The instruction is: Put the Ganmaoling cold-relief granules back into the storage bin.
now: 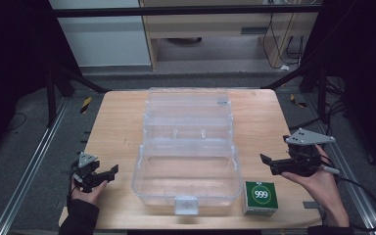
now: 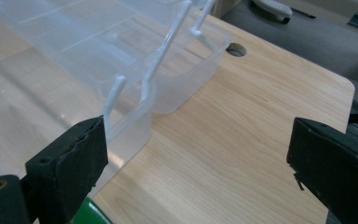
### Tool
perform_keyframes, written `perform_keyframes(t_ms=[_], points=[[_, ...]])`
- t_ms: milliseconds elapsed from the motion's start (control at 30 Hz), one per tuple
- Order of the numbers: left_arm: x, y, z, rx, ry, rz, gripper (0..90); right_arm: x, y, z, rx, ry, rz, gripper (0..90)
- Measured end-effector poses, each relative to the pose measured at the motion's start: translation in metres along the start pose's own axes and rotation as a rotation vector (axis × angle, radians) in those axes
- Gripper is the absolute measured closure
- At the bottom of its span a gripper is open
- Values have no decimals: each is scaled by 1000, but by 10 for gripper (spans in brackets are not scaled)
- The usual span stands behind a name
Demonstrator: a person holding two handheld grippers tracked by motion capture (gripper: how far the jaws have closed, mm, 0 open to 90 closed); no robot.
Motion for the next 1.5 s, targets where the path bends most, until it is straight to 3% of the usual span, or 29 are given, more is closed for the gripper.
perform_keyframes(t_ms=[200,633,1500], points=[[-2,1,0,8,13,-3,215,12,-1,5,76,-107,-24,46],[-4,3,1,17,29,-8,215,28,5,18,187,-228,-77,43],[-5,4,1,21,39,-14,217,55,25,51,378,-407,-173,26]])
Point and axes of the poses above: each handheld gripper's, and its own axes: y roughly forward along the jaws, z roughly out of its underside, x roughly to its left, the point moved 6 cm from there along y, roughly forward along the jaws, and after that the axes turned 14 degrees about x, right-handed, at the moved point
